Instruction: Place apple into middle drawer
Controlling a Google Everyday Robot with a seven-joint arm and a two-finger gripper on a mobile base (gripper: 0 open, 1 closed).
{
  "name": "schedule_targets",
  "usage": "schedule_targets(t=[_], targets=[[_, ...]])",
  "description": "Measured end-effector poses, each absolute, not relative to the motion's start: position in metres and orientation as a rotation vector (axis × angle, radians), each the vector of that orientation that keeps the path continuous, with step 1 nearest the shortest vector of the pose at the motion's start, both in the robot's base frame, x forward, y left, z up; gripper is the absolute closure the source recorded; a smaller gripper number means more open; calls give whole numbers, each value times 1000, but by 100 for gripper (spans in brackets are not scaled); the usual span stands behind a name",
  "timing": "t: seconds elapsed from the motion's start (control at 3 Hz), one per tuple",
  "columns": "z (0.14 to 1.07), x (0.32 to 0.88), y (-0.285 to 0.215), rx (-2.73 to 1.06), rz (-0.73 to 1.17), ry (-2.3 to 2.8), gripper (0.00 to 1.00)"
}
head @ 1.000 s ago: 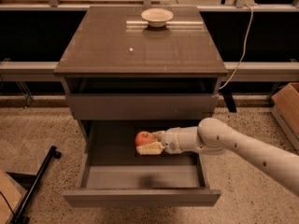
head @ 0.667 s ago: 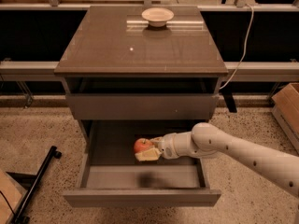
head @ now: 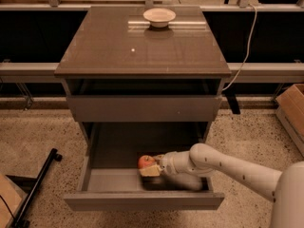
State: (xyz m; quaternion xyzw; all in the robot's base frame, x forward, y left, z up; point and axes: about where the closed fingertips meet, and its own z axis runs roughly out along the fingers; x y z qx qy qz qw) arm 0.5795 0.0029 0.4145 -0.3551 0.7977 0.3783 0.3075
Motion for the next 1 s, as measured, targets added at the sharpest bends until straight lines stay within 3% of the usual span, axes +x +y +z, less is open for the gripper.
schedule_targets(t=[0.33, 1.0], targets=[[368, 584, -4, -879, 1022, 2154, 81], [364, 585, -4, -875, 1019, 2159, 35]])
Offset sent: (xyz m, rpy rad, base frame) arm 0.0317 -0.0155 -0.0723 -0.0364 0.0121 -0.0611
